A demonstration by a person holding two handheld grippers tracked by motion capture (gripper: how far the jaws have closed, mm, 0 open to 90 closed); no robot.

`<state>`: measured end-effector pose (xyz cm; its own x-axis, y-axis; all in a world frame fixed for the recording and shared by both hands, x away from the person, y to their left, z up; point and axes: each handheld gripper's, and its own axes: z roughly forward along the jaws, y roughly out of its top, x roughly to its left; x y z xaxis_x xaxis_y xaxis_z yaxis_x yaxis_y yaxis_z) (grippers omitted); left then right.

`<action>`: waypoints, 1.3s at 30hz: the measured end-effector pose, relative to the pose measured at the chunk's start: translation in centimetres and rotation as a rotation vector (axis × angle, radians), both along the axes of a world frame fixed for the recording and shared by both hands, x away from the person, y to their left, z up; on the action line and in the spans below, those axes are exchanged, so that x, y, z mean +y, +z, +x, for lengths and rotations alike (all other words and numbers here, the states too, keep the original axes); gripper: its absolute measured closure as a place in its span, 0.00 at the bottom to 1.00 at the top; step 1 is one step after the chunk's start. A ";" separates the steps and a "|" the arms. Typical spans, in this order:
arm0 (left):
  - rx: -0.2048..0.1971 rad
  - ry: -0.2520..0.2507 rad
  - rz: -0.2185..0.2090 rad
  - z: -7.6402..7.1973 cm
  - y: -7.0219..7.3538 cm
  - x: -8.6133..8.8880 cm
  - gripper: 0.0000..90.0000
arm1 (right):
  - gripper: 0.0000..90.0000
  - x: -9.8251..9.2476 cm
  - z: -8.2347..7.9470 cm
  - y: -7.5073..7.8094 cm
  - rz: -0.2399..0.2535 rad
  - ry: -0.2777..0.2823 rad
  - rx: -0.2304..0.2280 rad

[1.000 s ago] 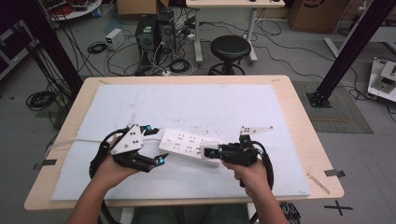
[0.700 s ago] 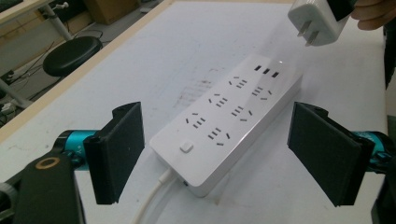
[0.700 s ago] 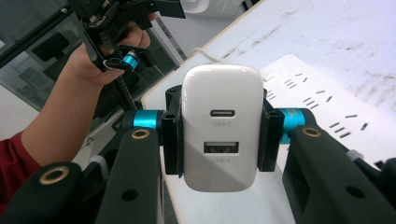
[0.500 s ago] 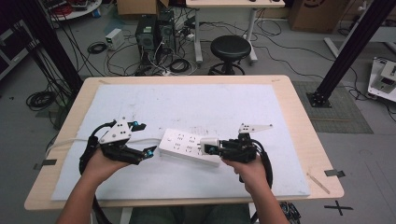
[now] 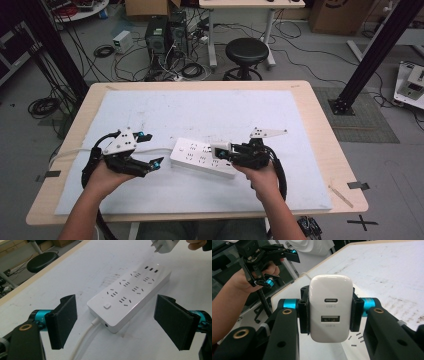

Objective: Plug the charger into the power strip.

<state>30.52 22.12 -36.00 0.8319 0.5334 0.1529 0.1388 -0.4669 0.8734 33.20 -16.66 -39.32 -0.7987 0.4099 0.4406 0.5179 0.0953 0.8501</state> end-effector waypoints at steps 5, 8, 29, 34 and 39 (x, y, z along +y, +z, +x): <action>0.001 0.001 0.014 0.1 -0.1 0.0 0.21 | 0.70 -0.2 0.0 0.2 -0.037 -0.036 -0.023; 0.002 0.002 0.011 0.1 -0.1 -0.1 0.21 | 0.70 -0.2 0.1 0.2 -0.035 -0.042 -0.032; 0.009 0.007 0.021 -0.1 -0.6 0.2 0.21 | 0.70 0.7 0.0 0.9 -0.232 -0.087 -0.194; 0.008 0.009 0.020 -0.1 -0.7 0.5 0.21 | 0.70 1.7 -0.1 1.3 -0.424 -0.053 -0.292; 0.008 0.012 0.022 -0.2 -0.8 0.8 0.21 | 0.70 2.0 0.1 1.6 -0.505 -0.038 -0.314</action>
<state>30.37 22.97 -36.81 0.8268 0.5398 0.1580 0.1515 -0.4843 0.8617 33.26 -14.67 -37.72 -0.8396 0.5385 -0.0710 0.2605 0.5140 0.8173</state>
